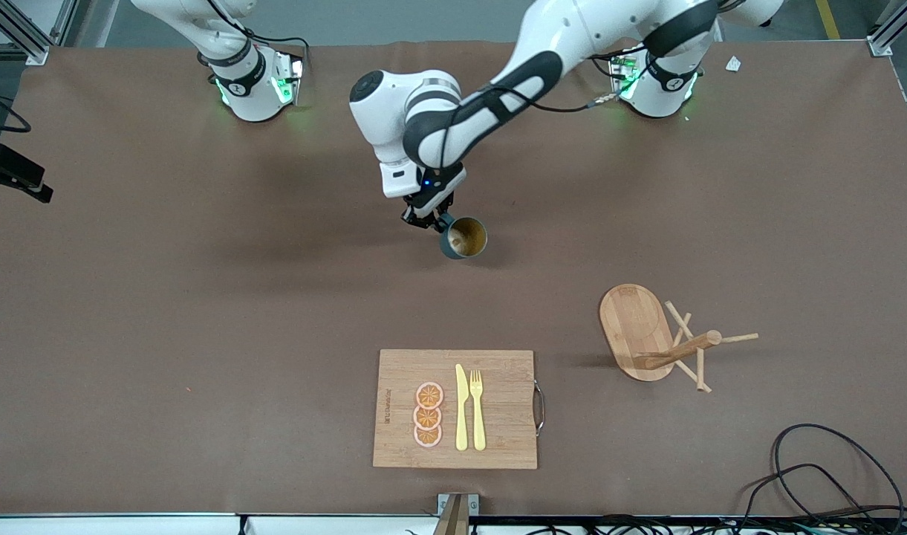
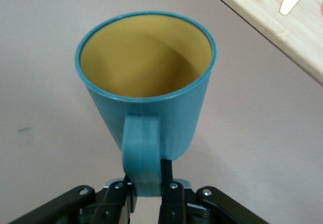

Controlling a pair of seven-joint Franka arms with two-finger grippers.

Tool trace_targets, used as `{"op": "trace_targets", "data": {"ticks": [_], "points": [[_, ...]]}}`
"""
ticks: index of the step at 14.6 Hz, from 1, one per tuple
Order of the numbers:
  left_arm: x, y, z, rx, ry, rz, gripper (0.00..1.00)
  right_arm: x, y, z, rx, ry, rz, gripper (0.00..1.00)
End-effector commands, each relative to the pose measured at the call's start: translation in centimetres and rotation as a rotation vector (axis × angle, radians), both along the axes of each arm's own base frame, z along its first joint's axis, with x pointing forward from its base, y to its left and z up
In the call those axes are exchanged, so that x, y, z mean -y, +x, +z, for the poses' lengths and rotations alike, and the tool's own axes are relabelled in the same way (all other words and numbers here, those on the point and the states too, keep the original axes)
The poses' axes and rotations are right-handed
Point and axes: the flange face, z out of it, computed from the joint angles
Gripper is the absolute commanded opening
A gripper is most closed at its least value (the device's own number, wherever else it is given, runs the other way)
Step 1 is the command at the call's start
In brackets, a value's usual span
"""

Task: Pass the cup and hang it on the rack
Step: 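Carry the teal mug with the left gripper toward the wooden rack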

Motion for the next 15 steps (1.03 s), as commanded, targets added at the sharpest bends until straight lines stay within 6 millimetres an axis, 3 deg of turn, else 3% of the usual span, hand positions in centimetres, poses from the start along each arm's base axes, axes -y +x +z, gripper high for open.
{"op": "trace_targets", "data": {"ticks": [1,8,11,15], "points": [[-2.6,3.4,4.6,-0.069,-0.122,0.032,0.0,-0.3,-1.0,0.1,-0.001,0.006,-0.032,1.0],[-10.2,11.3,15.2,-0.17,-0.408,0.107,0.01,-0.6,-1.2,0.2,-0.015,0.007,-0.087,1.0],[-13.7,14.2,17.7,-0.214,-0.515,0.142,0.01,-0.6,-1.2,0.1,-0.017,0.007,-0.077,1.0],[-18.2,17.4,18.5,-0.3,-0.623,0.166,0.01,-0.5,-1.3,0.1,-0.026,0.008,-0.072,1.0]]}}
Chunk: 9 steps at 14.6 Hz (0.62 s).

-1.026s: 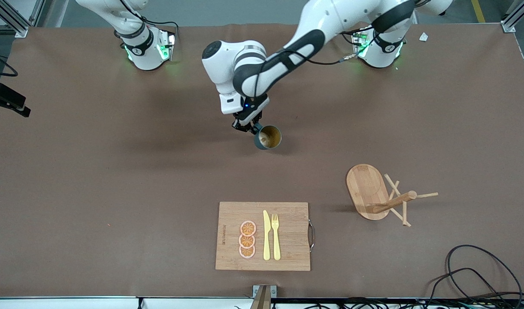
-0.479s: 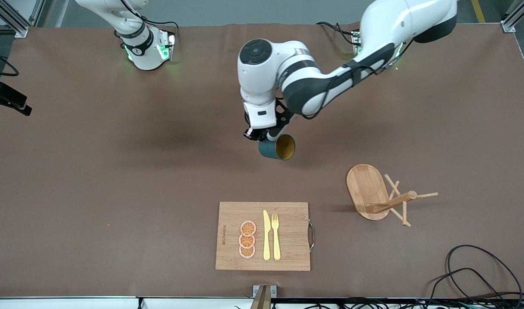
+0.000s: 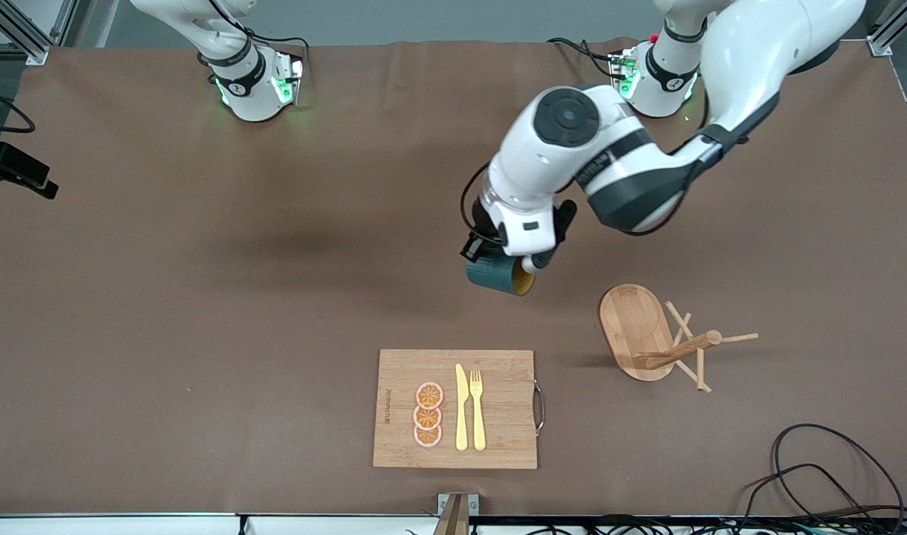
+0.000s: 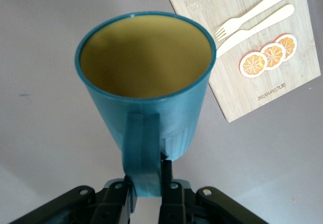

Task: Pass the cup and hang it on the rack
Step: 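Carry the teal mug with the left gripper toward the wooden rack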

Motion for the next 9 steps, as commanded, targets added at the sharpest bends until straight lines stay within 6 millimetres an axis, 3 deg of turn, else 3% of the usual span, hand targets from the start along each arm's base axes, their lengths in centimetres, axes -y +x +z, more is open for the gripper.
{"op": "trace_targets", "data": {"ticks": [1,9], "points": [[-2.9,1.2,0.4,-0.058,-0.096,-0.011,0.01,-0.1,-1.0,0.2,-0.009,0.009,-0.008,1.0],[-17.7,6.6,0.6,-0.185,-0.432,-0.142,0.01,-0.2,-0.9,0.1,-0.01,0.009,-0.005,1.0]]}}
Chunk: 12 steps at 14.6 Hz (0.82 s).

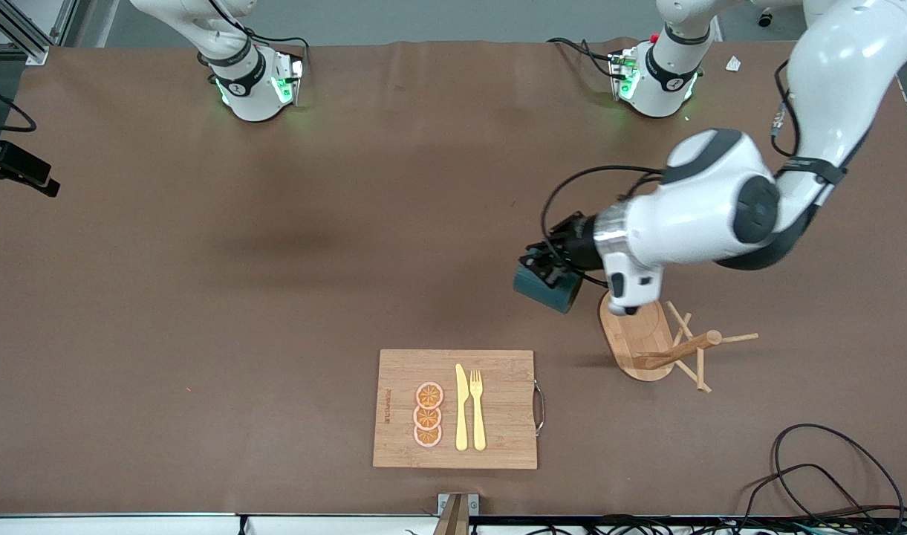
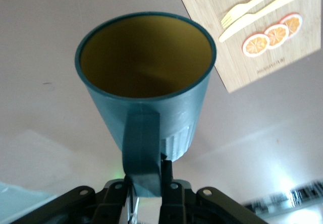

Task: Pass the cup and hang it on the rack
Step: 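Carry the teal mug with the left gripper toward the wooden rack, then lower the mug onto a rack peg with the left gripper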

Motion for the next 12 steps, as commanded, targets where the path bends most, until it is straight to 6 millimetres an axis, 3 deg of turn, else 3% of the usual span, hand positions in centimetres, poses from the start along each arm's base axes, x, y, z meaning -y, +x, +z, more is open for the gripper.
{"op": "trace_targets", "data": {"ticks": [1,4,9,12], "points": [[-4.1,0.4,0.2,-0.032,-0.148,-0.071,0.01,-0.2,-0.8,0.2,0.002,0.007,-0.006,1.0],[-8.3,1.1,-0.1,-0.051,-0.29,-0.133,0.01,-0.4,-0.9,0.3,-0.005,0.007,0.0,1.0],[-14.2,1.3,-1.8,-0.048,-0.364,-0.185,0.01,-1.4,-0.8,0.4,-0.005,0.005,0.009,1.0],[-18.0,1.9,-5.1,-0.044,-0.381,-0.221,0.01,-1.3,-0.8,0.4,-0.002,0.005,0.008,1.0]]}}
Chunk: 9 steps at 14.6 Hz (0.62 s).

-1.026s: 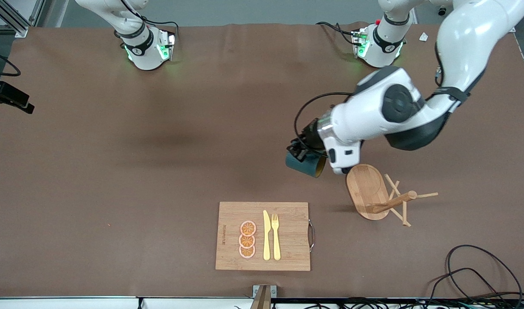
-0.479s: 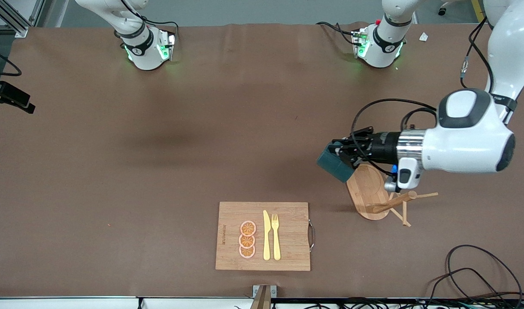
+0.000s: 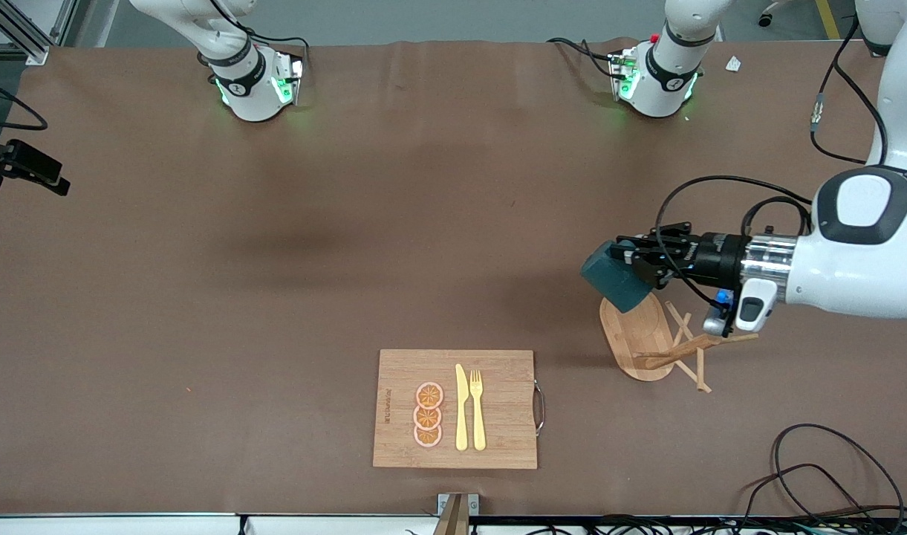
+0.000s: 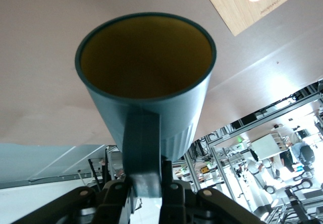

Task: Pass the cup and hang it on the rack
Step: 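Lower the mug onto a rack peg with the left gripper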

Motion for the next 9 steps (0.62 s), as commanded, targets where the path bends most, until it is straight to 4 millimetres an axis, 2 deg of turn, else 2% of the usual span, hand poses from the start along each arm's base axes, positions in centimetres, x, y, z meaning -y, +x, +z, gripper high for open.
{"op": "trace_targets", "data": {"ticks": [1,3,5,9], "points": [[-2.8,0.0,-2.2,0.001,-0.06,-0.032,0.01,-0.1,-0.8,0.5,0.006,0.004,-0.014,1.0],[-4.1,0.2,-3.4,0.005,-0.066,-0.039,0.01,0.0,-0.8,0.5,0.006,0.004,-0.016,1.0],[-4.6,0.4,-3.5,0.019,-0.074,-0.039,0.01,0.0,-0.9,0.5,0.003,0.004,-0.016,1.0],[-7.5,1.2,-4.9,0.031,-0.115,-0.004,0.0,0.1,-0.9,0.5,0.002,0.004,-0.016,1.0]]}}
